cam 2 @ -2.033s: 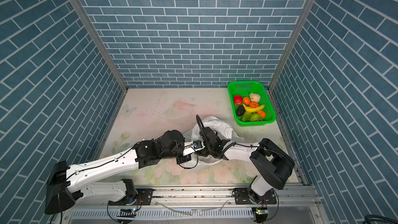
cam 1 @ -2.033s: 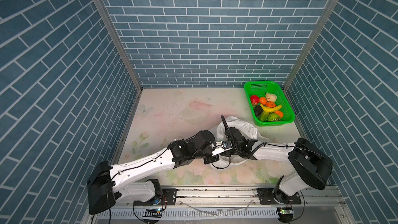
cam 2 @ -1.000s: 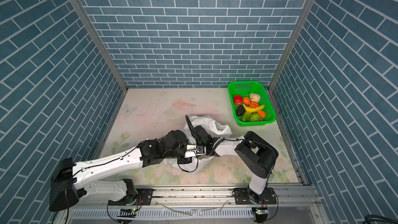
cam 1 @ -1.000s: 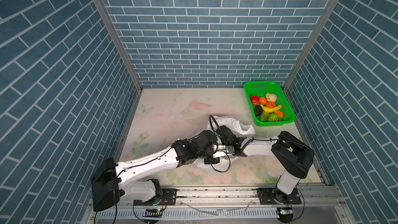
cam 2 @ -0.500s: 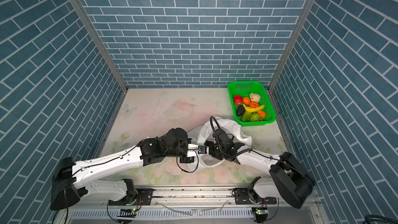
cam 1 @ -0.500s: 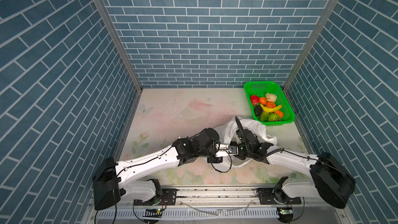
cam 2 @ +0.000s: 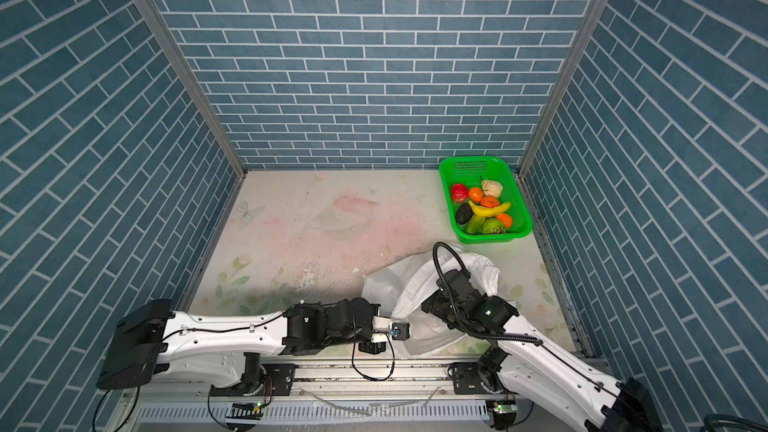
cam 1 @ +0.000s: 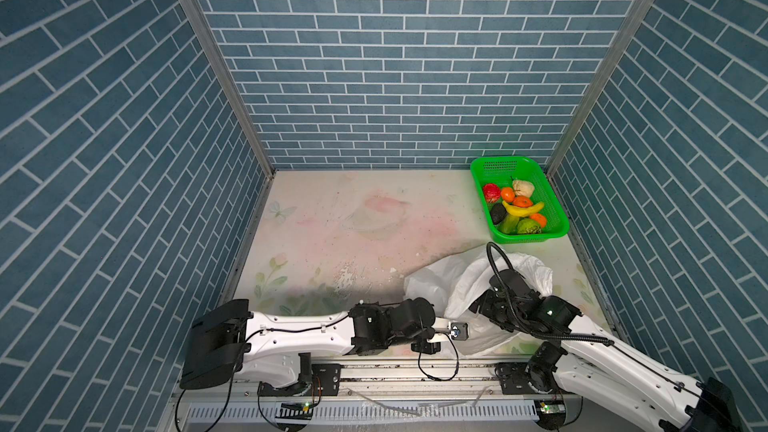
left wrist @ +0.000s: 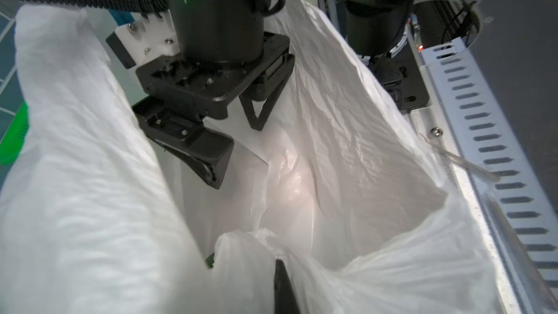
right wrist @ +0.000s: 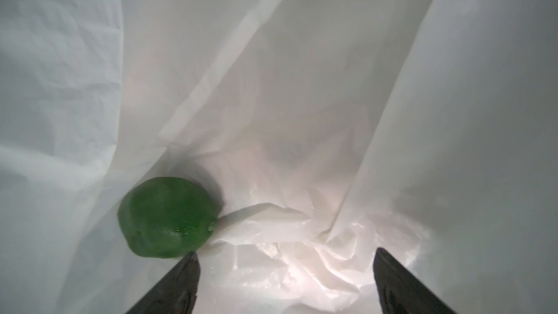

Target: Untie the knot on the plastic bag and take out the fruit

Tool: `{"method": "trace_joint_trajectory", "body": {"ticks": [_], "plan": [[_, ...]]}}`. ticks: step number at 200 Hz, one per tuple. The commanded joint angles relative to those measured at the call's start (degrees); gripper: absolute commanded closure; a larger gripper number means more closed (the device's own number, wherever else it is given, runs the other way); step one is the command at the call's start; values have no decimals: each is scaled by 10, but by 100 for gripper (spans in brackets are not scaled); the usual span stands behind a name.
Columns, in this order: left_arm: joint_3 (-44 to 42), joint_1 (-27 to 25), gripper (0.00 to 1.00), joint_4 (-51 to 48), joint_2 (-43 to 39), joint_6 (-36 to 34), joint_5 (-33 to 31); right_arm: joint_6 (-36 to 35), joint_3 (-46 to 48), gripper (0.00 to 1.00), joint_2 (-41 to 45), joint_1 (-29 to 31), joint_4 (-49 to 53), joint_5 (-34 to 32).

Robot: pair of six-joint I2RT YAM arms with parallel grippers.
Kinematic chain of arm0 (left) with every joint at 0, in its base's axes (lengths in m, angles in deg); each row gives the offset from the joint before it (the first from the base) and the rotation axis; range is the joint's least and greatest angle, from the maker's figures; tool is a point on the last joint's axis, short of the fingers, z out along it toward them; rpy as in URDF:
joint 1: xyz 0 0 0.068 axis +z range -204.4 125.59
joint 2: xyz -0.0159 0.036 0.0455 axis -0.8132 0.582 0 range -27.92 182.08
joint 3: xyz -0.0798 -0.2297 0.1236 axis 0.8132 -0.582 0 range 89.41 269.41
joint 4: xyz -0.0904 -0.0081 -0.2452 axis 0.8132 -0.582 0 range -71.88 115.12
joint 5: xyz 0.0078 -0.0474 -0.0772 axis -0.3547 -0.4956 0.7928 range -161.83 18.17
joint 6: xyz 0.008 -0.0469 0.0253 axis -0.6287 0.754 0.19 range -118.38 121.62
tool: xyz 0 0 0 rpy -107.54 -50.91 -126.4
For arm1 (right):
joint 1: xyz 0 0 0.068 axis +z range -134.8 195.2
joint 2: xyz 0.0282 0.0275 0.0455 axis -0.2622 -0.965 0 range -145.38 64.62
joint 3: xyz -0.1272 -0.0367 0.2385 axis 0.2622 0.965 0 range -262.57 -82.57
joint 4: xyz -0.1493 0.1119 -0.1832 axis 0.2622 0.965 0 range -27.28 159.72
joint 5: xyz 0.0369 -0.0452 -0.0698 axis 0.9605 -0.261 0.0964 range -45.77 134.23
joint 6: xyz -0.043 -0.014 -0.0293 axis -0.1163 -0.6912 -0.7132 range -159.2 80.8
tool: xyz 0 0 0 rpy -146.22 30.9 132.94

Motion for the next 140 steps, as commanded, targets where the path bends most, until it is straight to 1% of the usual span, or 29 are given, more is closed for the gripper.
{"method": "trace_joint_trajectory", "body": {"ticks": [1, 10, 23, 29, 32, 46, 60, 76, 90, 108, 111, 140], "plan": [[0, -3, 100, 46, -12, 24, -80, -41, -10, 10, -39, 2, -13, 22], [0, -3, 100, 42, -14, 22, -87, -48, -9, 10, -56, 2, -38, 39], [-10, -3, 100, 38, -21, 28, -94, -49, -5, 10, -76, 5, -57, 40], [-17, -3, 100, 37, -25, 31, -95, -49, -1, 10, -79, 6, -67, 40], [-19, -3, 100, 37, -28, 32, -96, -50, 1, 10, -79, 7, -73, 56], [-22, -1, 100, 32, -35, 38, -105, -50, 13, 10, -79, 8, -114, 72], [-27, 5, 100, 29, -41, 46, -103, -52, 17, 10, -86, 8, -166, 95], [-36, 17, 100, 30, -50, 64, -99, -66, 6, 10, -108, 10, -182, 105], [-51, 25, 100, 35, -65, 77, -105, -64, 5, 10, -112, 12, -170, 88], [-67, 36, 100, 35, -86, 97, -127, -37, 20, 10, -91, 12, -119, 48], [-69, 37, 100, 33, -89, 100, -129, -32, 23, 10, -84, 12, -110, 33], [-54, 41, 100, -13, -102, 136, -139, 22, 29, 10, -13, 11, 28, -60]]}}
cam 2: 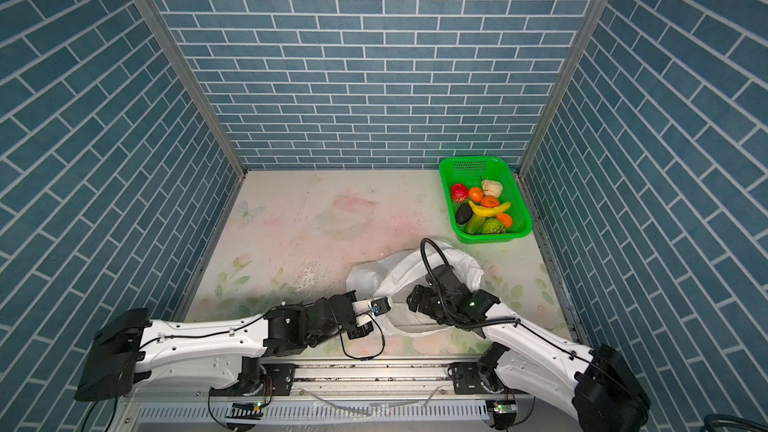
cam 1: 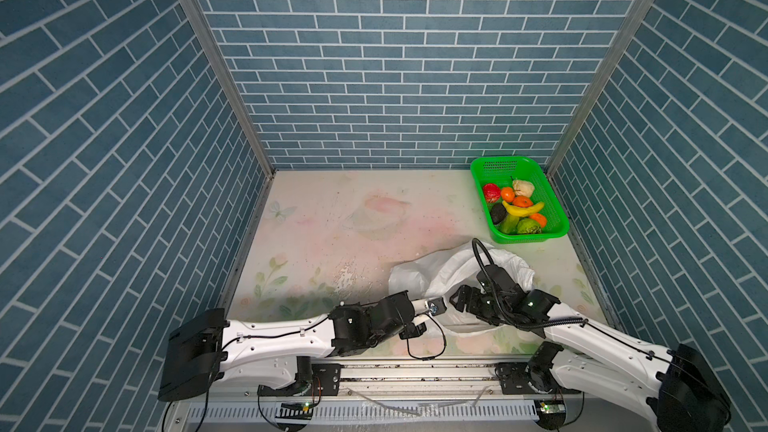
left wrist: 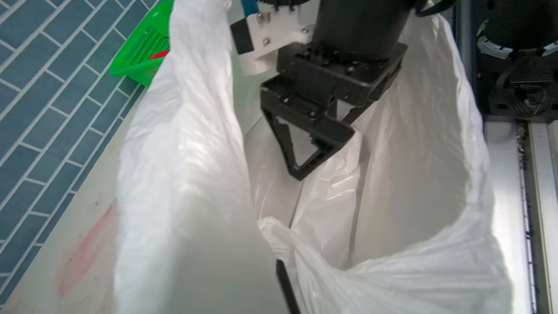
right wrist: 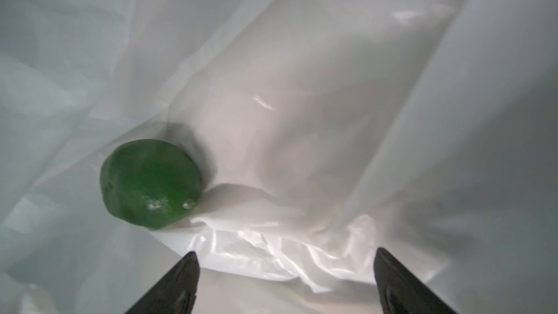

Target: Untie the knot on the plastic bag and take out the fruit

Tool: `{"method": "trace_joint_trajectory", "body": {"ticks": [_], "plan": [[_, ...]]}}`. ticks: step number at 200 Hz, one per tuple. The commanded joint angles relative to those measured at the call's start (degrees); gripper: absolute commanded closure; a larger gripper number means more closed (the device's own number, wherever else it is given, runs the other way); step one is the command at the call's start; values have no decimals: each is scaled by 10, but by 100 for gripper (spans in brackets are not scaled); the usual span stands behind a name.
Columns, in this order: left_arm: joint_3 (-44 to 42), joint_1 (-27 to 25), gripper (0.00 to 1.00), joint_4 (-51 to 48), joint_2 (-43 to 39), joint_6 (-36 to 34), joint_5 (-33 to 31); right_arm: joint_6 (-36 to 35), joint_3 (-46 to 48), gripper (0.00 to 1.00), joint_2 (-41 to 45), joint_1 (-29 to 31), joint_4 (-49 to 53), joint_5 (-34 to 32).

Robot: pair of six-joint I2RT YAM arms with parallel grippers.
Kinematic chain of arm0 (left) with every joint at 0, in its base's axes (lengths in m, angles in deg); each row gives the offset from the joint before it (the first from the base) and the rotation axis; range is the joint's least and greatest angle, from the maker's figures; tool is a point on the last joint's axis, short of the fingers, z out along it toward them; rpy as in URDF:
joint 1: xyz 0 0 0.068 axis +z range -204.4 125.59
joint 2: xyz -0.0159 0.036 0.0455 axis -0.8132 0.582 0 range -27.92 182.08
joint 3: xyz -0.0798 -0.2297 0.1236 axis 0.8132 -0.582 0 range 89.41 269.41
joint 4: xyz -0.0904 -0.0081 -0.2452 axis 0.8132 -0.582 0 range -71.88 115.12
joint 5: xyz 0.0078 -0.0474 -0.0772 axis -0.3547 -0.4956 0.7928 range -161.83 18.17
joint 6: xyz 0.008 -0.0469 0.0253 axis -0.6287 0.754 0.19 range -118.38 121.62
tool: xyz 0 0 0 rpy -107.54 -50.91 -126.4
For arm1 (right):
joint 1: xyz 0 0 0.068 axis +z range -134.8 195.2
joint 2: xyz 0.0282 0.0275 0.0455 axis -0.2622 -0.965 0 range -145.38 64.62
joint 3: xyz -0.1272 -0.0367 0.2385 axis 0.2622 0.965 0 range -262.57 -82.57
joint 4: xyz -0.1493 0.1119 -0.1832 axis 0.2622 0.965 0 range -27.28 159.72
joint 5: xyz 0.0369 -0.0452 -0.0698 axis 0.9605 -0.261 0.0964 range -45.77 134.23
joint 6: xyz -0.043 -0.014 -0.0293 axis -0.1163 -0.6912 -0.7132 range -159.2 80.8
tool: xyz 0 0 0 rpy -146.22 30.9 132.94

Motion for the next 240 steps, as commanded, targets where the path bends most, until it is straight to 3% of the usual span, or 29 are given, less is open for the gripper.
{"method": "trace_joint_trajectory", "body": {"ticks": [1, 37, 64, 85, 104, 132, 177, 240], "plan": [[13, 4, 100, -34, -11, 48, -23, 53, 16, 10, 50, 1, 131, -94], [85, 5, 100, -168, -3, 146, -79, 99, 9, 12, 107, 2, 258, -151], [155, 4, 100, -318, 28, 257, -141, 99, 2, 12, 120, 3, 286, -155], [206, 5, 100, -406, 74, 314, -121, 85, -3, 12, 112, 3, 272, -150], [200, 4, 100, -402, 98, 330, -91, 66, -9, 13, 97, 6, 245, -142], [178, 4, 100, -387, 94, 346, -95, 29, -29, 12, 83, 9, 199, -122], [147, 5, 100, -380, 81, 348, -74, -24, -49, 12, 40, 14, 62, -20], [118, 13, 100, -336, 54, 329, -59, -82, -137, 11, -94, 48, -28, -5]]}}
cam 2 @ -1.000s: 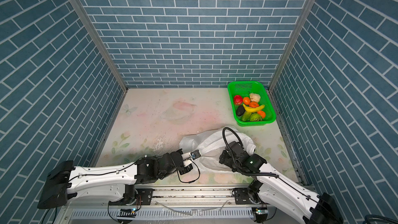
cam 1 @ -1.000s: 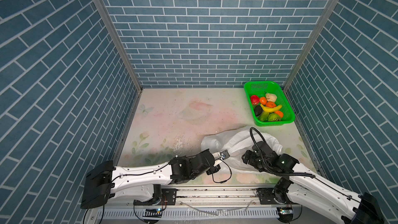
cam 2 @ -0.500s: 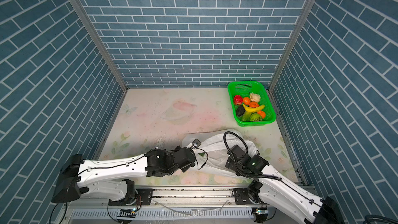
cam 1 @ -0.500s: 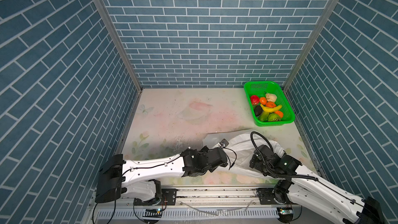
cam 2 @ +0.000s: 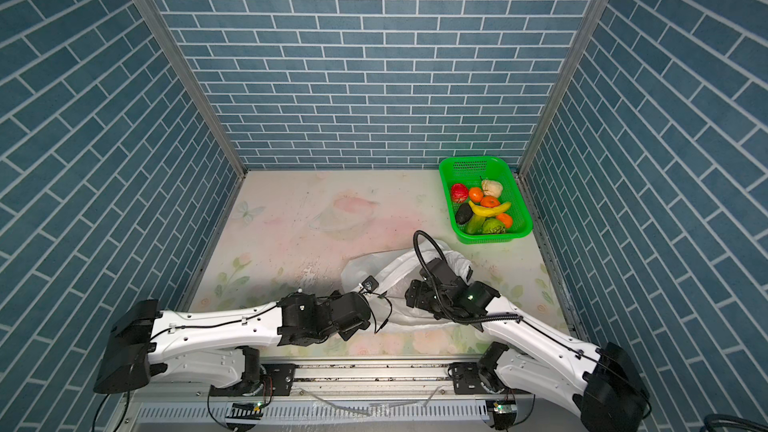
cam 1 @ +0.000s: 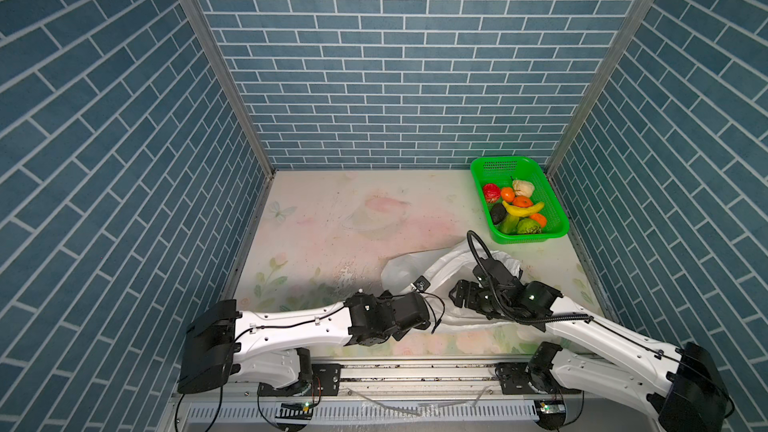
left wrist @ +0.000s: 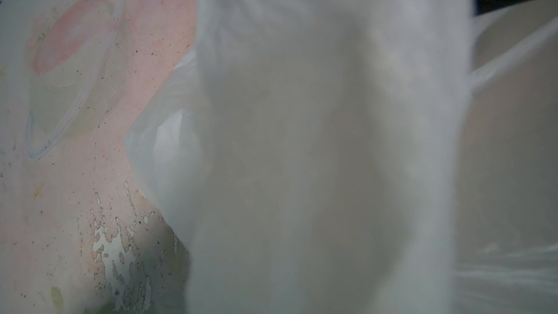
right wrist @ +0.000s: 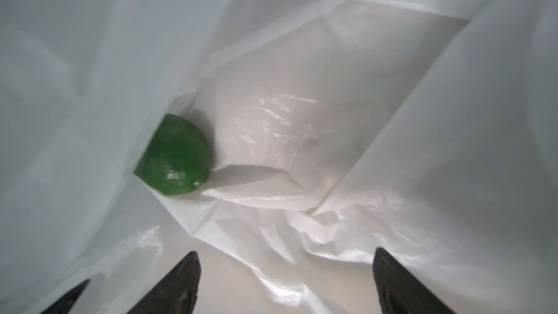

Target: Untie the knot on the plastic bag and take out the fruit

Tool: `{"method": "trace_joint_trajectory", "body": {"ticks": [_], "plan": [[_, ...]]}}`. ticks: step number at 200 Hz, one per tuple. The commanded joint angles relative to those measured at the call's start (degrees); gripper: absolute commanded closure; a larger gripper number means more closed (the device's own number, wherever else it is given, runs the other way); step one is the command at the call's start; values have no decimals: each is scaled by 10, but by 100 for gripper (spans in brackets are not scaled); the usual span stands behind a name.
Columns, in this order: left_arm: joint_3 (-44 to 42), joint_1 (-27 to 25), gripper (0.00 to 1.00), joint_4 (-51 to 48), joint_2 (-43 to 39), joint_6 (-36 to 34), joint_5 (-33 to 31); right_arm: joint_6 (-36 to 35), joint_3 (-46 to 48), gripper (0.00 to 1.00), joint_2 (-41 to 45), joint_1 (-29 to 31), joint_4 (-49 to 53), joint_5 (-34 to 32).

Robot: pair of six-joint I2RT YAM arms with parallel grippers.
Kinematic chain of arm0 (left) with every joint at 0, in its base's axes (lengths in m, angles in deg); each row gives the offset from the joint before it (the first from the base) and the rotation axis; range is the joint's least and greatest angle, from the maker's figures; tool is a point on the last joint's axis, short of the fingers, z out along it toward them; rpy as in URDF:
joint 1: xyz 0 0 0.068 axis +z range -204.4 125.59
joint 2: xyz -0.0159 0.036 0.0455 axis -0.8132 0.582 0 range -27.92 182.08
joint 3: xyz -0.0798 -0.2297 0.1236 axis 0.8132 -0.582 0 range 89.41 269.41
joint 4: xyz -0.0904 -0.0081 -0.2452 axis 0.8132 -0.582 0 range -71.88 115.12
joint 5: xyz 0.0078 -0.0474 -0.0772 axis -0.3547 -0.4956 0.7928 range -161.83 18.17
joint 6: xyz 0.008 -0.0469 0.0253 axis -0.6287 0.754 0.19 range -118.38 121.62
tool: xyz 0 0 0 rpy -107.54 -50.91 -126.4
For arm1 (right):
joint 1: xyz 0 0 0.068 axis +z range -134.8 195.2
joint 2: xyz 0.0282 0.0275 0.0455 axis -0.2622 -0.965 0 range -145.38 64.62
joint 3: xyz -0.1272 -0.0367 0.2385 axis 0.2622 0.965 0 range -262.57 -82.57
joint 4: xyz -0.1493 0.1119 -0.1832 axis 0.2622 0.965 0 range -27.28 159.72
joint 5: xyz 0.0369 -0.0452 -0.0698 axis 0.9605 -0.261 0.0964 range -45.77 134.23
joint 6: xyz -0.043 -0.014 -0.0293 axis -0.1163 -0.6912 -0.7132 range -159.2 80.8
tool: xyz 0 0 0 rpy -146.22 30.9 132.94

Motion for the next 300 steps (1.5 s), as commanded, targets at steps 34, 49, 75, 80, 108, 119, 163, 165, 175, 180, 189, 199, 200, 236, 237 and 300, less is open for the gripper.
{"method": "trace_joint_trajectory", "body": {"ticks": [34, 49, 75, 80, 108, 119, 163, 165, 175, 180, 189, 199, 200, 236, 237, 300], "plan": [[-35, 13, 100, 35, -43, -12, 7, -34, -51, 11, -103, 22, -124, 29], [-40, 15, 100, 37, -50, -17, 11, -28, -54, 11, -128, 30, -157, 29], [-48, 18, 100, 42, -53, -15, 17, -27, -80, 10, -174, 43, -194, 55], [-50, 19, 100, 43, -54, -14, 18, -32, -89, 10, -183, 49, -191, 52], [-65, 28, 100, 52, -57, -13, 34, -37, -124, 7, -229, 73, -190, 48], [-66, 34, 100, 56, -60, -12, 43, -35, -131, 6, -248, 76, -202, 51], [-105, 46, 100, 68, -82, -11, 65, -22, -186, 2, -346, 82, -213, 69], [-107, 46, 100, 68, -83, -10, 65, -24, -191, 2, -350, 83, -206, 66], [-113, 46, 100, 69, -88, -6, 65, -32, -221, 2, -367, 87, -171, 48], [-115, 46, 100, 69, -92, -5, 64, -36, -233, 2, -376, 88, -152, 41], [-119, 46, 100, 70, -98, -4, 62, -37, -243, 2, -388, 89, -144, 40], [-122, 47, 100, 69, -103, -3, 59, -33, -244, 2, -396, 91, -146, 36], [-122, 47, 100, 69, -103, -2, 59, -33, -244, 2, -397, 90, -146, 36], [-131, 48, 100, 64, -126, 4, 48, -32, -240, 5, -380, 90, -116, -1], [-132, 48, 100, 64, -127, 4, 48, -33, -239, 5, -379, 90, -117, 0], [-156, 54, 100, 80, -167, -1, 58, -79, -297, 5, -439, 112, -139, 85]]}}
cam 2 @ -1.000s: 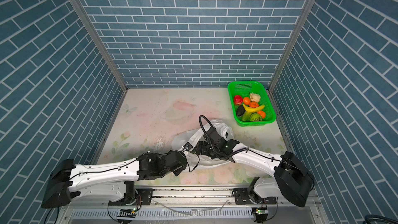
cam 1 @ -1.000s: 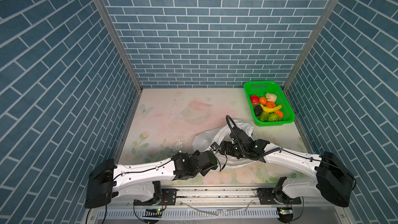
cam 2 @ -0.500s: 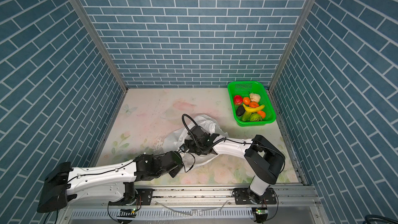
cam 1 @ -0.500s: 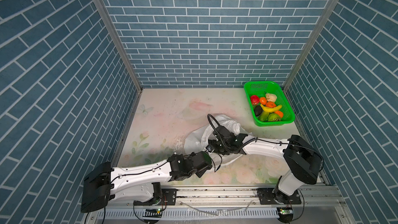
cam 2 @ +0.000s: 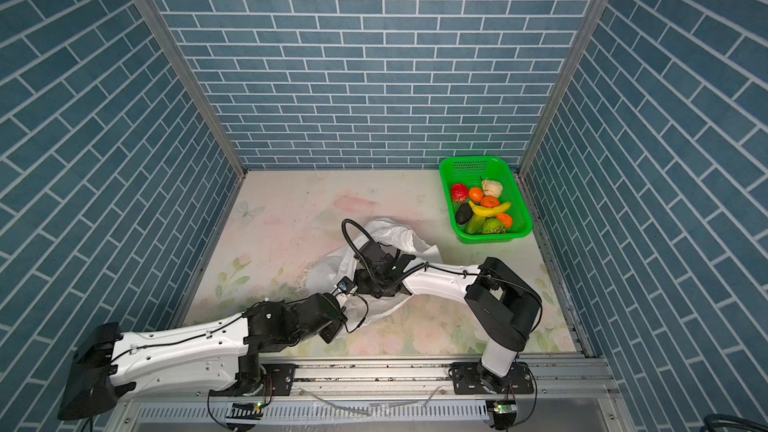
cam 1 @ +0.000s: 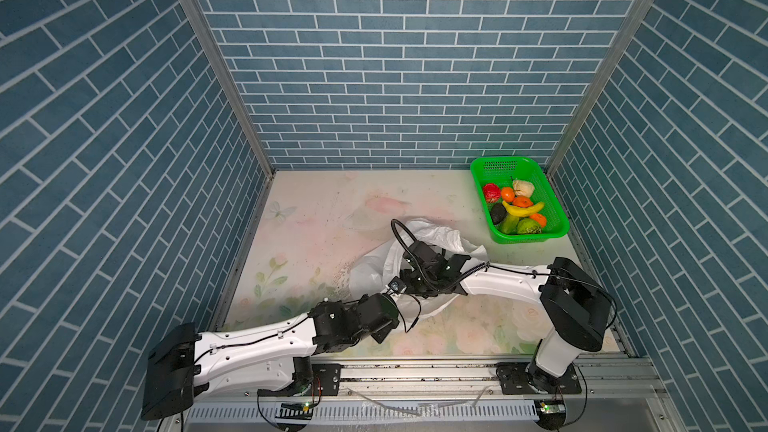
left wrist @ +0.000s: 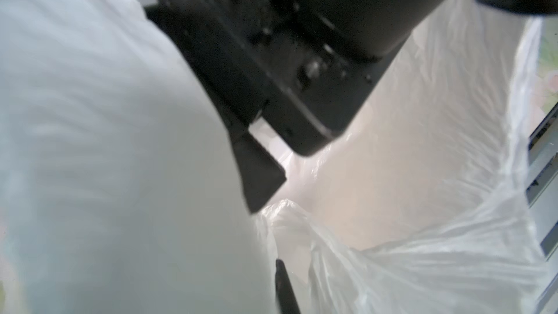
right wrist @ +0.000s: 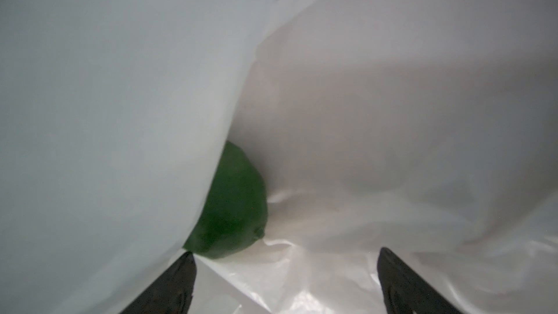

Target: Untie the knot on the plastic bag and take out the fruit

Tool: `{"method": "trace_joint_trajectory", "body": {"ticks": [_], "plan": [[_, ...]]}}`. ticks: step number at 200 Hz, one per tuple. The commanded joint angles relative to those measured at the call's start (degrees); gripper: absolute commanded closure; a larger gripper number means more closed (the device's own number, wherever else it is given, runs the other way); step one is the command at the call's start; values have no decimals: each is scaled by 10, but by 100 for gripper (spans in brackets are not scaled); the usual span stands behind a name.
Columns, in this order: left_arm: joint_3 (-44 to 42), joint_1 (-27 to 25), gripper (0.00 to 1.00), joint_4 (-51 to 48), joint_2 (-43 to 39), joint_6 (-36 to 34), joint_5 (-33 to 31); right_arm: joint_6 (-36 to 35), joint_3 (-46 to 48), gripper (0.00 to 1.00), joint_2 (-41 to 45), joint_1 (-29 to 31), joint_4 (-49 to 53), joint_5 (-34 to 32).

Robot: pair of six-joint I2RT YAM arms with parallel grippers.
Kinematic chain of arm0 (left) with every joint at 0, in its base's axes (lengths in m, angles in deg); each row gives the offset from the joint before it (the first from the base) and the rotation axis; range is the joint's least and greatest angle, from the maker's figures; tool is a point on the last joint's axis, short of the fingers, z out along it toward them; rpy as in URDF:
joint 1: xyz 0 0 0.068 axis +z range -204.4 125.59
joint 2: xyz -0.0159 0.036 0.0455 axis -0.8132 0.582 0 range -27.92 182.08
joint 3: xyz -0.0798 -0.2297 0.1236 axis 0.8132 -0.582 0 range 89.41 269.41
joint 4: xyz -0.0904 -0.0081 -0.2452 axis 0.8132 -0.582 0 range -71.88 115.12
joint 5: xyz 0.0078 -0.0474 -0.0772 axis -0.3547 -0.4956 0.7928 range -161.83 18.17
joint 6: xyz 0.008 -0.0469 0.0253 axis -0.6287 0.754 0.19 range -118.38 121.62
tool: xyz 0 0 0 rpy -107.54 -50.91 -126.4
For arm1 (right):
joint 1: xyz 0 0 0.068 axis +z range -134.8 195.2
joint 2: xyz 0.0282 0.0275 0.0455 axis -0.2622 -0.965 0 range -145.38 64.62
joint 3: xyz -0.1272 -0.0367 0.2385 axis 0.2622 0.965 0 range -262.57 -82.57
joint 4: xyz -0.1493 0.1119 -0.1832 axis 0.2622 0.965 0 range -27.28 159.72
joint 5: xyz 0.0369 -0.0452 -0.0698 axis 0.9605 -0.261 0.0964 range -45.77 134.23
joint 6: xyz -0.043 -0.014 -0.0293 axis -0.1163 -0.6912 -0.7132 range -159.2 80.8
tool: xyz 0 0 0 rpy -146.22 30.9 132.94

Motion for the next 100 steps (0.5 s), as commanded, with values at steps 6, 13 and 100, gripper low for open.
{"method": "trace_joint_trajectory", "body": {"ticks": [6, 13, 100], "plan": [[-12, 4, 100, 5, -13, 0, 0, -30, -57, 5, -40, 9, 21, 9], [-10, 4, 100, 1, -13, 2, -6, -17, -54, 5, -37, 7, 39, -18], [52, 4, 37, -59, -42, 31, -64, 21, 6, 4, 61, -36, 195, -115]]}}
